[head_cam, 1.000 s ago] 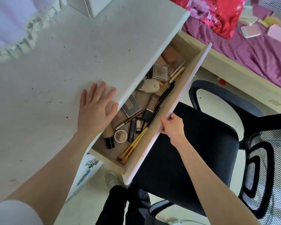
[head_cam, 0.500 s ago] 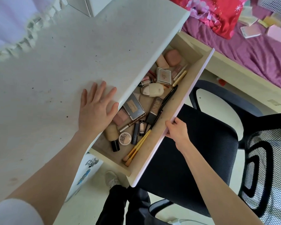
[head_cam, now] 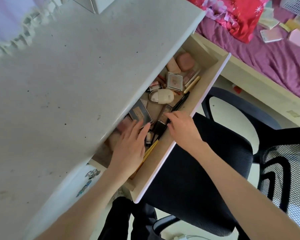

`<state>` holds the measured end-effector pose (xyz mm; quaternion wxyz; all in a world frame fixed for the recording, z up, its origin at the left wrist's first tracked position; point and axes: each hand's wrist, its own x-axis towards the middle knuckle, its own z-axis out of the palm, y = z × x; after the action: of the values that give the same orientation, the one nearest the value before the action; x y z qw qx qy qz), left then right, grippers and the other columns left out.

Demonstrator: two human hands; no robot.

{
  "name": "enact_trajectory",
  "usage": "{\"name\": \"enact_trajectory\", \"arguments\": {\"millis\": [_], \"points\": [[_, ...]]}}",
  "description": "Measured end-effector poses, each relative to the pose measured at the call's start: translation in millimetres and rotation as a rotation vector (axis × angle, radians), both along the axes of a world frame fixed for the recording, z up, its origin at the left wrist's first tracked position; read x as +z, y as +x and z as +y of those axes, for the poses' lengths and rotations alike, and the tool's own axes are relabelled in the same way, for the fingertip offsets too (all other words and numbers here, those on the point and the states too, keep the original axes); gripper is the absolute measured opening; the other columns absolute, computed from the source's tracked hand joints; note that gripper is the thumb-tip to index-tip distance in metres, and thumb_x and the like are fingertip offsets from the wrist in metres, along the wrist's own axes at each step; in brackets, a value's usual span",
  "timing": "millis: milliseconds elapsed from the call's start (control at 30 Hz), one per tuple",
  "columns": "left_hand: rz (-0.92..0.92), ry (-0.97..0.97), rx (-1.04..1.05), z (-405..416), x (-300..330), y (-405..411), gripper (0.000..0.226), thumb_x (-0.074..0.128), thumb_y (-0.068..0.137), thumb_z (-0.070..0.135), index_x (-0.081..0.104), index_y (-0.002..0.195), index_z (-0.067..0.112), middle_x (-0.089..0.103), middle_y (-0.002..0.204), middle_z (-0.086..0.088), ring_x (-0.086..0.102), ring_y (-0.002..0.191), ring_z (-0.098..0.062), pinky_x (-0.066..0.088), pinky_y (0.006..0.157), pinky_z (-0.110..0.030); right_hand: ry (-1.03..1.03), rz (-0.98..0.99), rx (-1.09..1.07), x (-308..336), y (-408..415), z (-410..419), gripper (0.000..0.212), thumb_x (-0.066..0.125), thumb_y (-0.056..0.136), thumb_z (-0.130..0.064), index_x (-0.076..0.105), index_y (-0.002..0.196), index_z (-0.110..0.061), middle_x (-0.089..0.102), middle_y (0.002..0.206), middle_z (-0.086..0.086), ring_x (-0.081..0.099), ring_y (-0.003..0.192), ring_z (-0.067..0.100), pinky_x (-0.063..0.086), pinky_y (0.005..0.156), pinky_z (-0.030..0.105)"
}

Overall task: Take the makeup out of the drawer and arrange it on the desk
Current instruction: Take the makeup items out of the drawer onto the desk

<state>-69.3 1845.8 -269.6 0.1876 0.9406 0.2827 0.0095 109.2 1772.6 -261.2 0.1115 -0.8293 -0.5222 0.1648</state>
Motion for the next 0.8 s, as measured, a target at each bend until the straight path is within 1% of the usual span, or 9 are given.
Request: {"name": "enact_trajectory", "arguments": {"millis": [67,167,267,300,400,533,633,700,800], "points": [[0.007,-0.156,0.152,2,-13,10,0.055,0.048,0.092,0.014,0.028,0.144,0.014,0.033,0.147,-0.010,0.030,0.137,-0.023,0.037,0.107,-0.039,-0.187,-0.066,0.140,-12,14,21,0.045,0.052,0.090,-0.010,0.045,0.135,-0.012,0.044,0.139,0.008,0.032,0.133,0.025,0.026,0.111,0.040],[-0.092,-0.452,0.513,4,-33,31,0.055,0.046,0.094,0.010,0.024,0.145,0.013,0.030,0.149,-0.008,0.029,0.137,-0.020,0.034,0.109,-0.035,-0.360,-0.204,0.338,-34,27,42,0.046,0.054,0.087,-0.013,0.046,0.133,-0.013,0.040,0.142,0.007,0.020,0.139,0.027,0.017,0.115,0.043],[-0.250,-0.636,0.730,5,-47,53,0.060,0.050,0.092,0.003,0.024,0.145,0.010,0.029,0.149,-0.009,0.031,0.136,-0.019,0.025,0.104,-0.016,-0.461,-0.242,0.451,-51,35,53,0.045,0.054,0.087,-0.017,0.050,0.131,-0.015,0.043,0.139,0.007,0.018,0.140,0.027,0.013,0.116,0.045],[-0.280,-0.642,0.780,5,-50,59,0.061,0.051,0.091,0.003,0.024,0.145,0.009,0.027,0.149,-0.010,0.031,0.135,-0.020,0.023,0.103,-0.015,-0.474,-0.238,0.461,-54,38,56,0.044,0.054,0.087,-0.018,0.050,0.130,-0.015,0.044,0.137,0.007,0.021,0.138,0.026,0.014,0.115,0.045],[-0.296,-0.602,0.899,7,-57,75,0.065,0.057,0.089,0.009,0.023,0.144,0.005,0.021,0.150,-0.015,0.026,0.138,-0.025,0.027,0.112,-0.035,-0.472,-0.210,0.443,-58,43,60,0.043,0.055,0.086,-0.018,0.051,0.129,-0.016,0.043,0.133,0.008,0.027,0.133,0.025,0.018,0.114,0.047],[-0.198,-0.536,1.024,15,-63,90,0.081,0.066,0.083,0.030,0.019,0.144,0.005,0.021,0.149,-0.018,0.022,0.138,-0.032,0.029,0.110,-0.046,-0.530,-0.241,0.452,-59,49,63,0.041,0.055,0.088,-0.021,0.049,0.128,-0.017,0.041,0.132,0.010,0.031,0.130,0.027,0.016,0.113,0.051],[-0.050,-0.444,1.080,21,-67,98,0.090,0.068,0.079,0.041,0.018,0.145,0.004,0.018,0.150,-0.020,0.012,0.140,-0.036,0.013,0.115,-0.047,-0.563,-0.251,0.479,-59,52,67,0.044,0.057,0.087,-0.022,0.048,0.129,-0.018,0.040,0.133,0.011,0.032,0.128,0.028,0.018,0.112,0.052],[-0.019,-0.417,1.084,25,-69,99,0.090,0.070,0.078,0.041,0.021,0.143,0.004,0.019,0.149,-0.021,0.012,0.139,-0.037,0.012,0.115,-0.048,-0.569,-0.252,0.505,-59,54,70,0.046,0.059,0.085,-0.023,0.047,0.130,-0.019,0.041,0.132,0.010,0.033,0.127,0.028,0.020,0.111,0.052],[0.005,-0.394,1.073,28,-73,97,0.076,0.072,0.075,0.040,0.038,0.132,0.004,0.028,0.143,-0.021,0.021,0.135,-0.038,0.015,0.112,-0.051,-0.552,-0.220,0.507,-56,59,73,0.050,0.065,0.081,-0.024,0.046,0.127,-0.018,0.047,0.128,0.008,0.039,0.122,0.026,0.026,0.108,0.048]]}}
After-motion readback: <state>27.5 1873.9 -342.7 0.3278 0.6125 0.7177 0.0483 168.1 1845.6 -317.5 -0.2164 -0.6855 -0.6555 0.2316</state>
